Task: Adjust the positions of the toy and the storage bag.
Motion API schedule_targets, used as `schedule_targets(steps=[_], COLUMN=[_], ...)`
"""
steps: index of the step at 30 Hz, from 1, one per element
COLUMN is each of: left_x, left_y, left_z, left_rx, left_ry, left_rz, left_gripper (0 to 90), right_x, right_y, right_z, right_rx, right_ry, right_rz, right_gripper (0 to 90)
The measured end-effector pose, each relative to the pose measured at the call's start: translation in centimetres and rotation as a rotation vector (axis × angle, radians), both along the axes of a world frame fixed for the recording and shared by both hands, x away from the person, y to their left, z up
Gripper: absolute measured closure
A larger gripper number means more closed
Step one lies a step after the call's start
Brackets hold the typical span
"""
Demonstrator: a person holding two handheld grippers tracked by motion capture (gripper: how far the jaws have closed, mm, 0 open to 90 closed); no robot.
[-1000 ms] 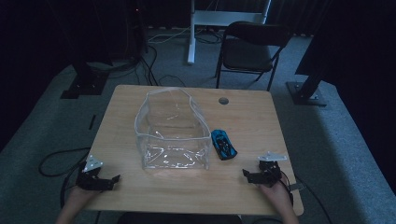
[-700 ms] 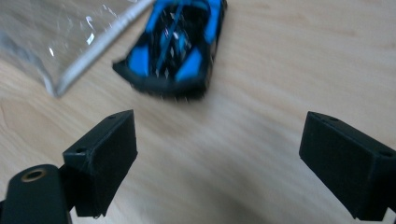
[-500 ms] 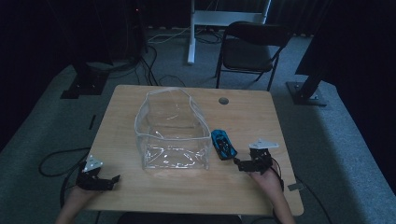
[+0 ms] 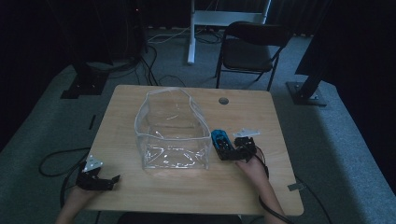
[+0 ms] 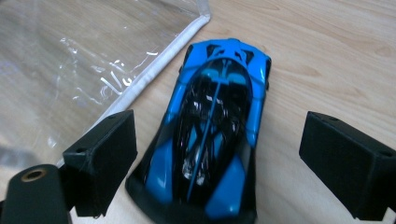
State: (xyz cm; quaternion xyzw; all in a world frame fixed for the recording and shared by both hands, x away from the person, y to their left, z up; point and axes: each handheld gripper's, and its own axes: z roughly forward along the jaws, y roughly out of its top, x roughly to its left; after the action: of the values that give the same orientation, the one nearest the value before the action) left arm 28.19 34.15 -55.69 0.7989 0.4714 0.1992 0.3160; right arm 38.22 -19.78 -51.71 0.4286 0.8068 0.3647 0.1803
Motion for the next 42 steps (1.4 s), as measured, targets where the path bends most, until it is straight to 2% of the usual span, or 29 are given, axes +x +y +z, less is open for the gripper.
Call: schedule_targets(steps=[2,4,6,13,16,21,23,29,32,37,40,42], left_x=[0.0,0.0,0.0,0.0,0.0,0.0,0.0,0.0,0.0,0.0,0.0,0.0], left_y=[0.0,0.0,0.0,0.0,0.0,0.0,0.0,0.0,0.0,0.0,0.0,0.0], left_z=[0.0,0.0,0.0,0.0,0.0,0.0,0.0,0.0,0.0,0.0,0.0,0.0], left_rx=[0.0,0.0,0.0,0.0,0.0,0.0,0.0,0.0,0.001,0.0,0.001,0.001], left_ry=[0.0,0.0,0.0,0.0,0.0,0.0,0.0,0.0,0.0,0.0,0.0,0.001], left_rz=[0.0,0.0,0.0,0.0,0.0,0.0,0.0,0.001,0.001,0.0,0.0,-0.001], left_gripper=[0.2,0.2,0.2,0.2,0.2,0.2,0.2,0.2,0.2,0.2,0.2,0.2], right_x=[0.4,0.9,1.5,3.1,3.5,3.6,3.7,3.9,3.9,3.8,3.8,3.6], right_y=[0.4,0.9,1.4,2.6,2.9,3.4,3.3,3.3,3.3,3.2,2.7,2.3], right_z=[-0.1,-0.3,-0.6,-1.6,-2.0,-2.5,-2.6,-2.4,-2.3,-2.2,-2.0,-1.5], right_rx=[0.008,-0.004,-0.008,-0.073,-0.084,-0.114,-0.107,-0.128,-0.109,-0.116,-0.086,-0.099], right_ry=[0.005,0.015,0.039,0.077,0.1,0.109,0.126,0.144,0.145,0.148,0.158,0.148], right_rz=[-0.004,-0.023,-0.031,-0.055,-0.056,-0.052,-0.049,-0.042,-0.049,-0.045,-0.044,-0.047], right_gripper=[10.4,10.4,10.4,10.4,10.6,15.3,18.9,20.4,24.1,24.7,24.7,24.7])
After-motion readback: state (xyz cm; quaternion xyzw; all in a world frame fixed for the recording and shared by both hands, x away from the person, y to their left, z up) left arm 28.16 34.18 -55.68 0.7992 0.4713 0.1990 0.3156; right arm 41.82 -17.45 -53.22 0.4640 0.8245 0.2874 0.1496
